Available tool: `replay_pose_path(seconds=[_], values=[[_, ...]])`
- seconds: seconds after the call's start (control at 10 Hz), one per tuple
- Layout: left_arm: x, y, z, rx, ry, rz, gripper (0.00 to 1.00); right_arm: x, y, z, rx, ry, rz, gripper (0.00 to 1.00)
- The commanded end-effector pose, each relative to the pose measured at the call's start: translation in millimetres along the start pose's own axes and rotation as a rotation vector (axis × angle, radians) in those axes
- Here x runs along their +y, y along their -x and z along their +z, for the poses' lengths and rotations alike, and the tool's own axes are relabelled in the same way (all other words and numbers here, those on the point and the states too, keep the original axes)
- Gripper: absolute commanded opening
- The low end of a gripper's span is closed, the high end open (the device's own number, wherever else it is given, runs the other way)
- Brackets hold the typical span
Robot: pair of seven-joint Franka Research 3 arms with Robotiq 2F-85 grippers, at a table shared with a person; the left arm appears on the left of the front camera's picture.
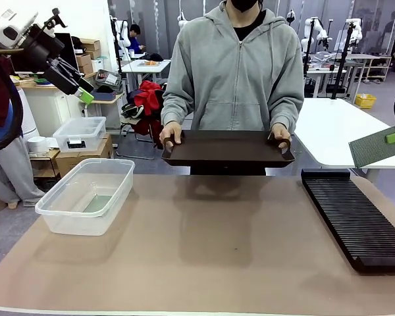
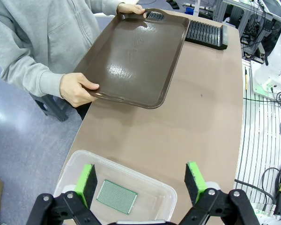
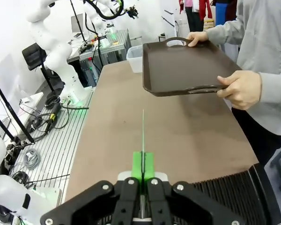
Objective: Sort PCBs into racks and boxes based on the side picked up.
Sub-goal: If the short side of the Blank PCB is picked up, insert it into the PCB Rack ; if the long side is picked up, place it in the Organizing box.
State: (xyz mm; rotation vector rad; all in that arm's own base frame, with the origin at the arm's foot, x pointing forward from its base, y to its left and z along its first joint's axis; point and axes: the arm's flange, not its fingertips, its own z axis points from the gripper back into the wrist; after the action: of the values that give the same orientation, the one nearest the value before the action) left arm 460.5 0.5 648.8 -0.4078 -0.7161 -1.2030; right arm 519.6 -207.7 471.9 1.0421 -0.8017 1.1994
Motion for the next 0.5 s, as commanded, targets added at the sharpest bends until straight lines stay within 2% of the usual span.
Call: replay_pose_path(seconds=[0.0,0.2,0.3,0.4], values=[[-0.3,0.2,-0.7,0.001,0.0,0.001,1.0,9.1,-11.0,-0.4,-0.014,-0.003,0.002,0.02],[-0.3,0.2,-0.7,0.001,0.0,0.001,1.0,1.4,-2.6,0.5,0.0,0.0,0.002,0.02],[-0.3,0.2,-0.7,0.001,0.0,0.001,1.0,1.0,-8.7,-13.0,-0.075,0.026,-0.077,0.02],[-0.3,0.2,-0.7,0.001,0.0,0.001,1.0,3.0,-5.5,1.3,0.001,0.001,0.007,0.02]])
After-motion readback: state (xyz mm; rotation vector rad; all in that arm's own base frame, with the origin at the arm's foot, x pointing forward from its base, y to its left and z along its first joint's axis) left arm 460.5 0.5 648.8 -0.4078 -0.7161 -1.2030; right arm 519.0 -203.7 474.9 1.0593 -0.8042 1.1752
